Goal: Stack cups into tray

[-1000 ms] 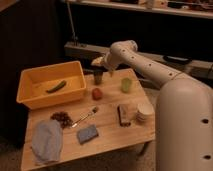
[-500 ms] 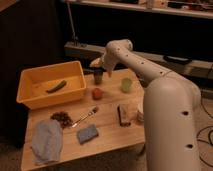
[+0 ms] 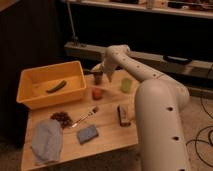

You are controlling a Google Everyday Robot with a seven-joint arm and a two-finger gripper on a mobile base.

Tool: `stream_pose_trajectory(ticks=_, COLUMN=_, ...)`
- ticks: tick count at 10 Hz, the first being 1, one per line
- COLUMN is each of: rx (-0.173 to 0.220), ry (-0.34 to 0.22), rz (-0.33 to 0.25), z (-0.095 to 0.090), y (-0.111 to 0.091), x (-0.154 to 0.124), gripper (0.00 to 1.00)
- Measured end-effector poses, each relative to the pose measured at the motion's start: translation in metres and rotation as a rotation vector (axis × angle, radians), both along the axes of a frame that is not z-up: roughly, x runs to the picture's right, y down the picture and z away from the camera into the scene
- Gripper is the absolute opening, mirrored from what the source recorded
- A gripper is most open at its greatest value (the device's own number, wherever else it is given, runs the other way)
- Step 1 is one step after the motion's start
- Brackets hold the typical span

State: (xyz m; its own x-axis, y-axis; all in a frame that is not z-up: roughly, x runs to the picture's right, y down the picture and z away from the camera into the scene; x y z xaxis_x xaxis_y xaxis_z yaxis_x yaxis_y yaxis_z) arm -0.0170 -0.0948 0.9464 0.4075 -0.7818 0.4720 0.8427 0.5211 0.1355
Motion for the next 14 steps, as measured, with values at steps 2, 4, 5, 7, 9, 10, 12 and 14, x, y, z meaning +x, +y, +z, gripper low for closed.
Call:
stream_pose_trajectory(ticks=2, rx=-0.022, ry=0.025, rz=0.008, z=0.010, y=-0.002, x=0.004, gripper=0.80)
stream_pose_trajectory(ticks=4, rx=-0.058, ry=0.043, rz=0.016, z=0.025, y=-0.002, x=0.003, gripper=0.80)
stream_pose_trajectory(ticks=5, rx=-0.073, ry=0.050, rz=0.019, z=0.030, y=-0.001, x=0.004, gripper=0.80)
stream_pose_trajectory(ticks=7, rx=-0.099, ry=0.060, rz=0.025, z=0.042, y=0.005, x=0.005, gripper=0.80)
stream_pose_trajectory(ticks=9, rx=-0.117, ry=0.065, rz=0.040, z=0.050, y=0.008, x=0.004, gripper=0.80)
stream_pose_trajectory(ticks=10, rx=-0.129, ry=0.067, rz=0.054, z=0.054, y=0.009, x=0.005, gripper=0.80)
stream_pose_trajectory(ticks=12, rx=-0.143, ry=0.077, rz=0.075, z=0.058, y=0.010, x=0.004, gripper=0.80)
stream_pose_trajectory(ticks=14, rx=-0.161, ry=0.090, rz=0.098, z=0.062, y=0.012, x=0.008, gripper=0.80)
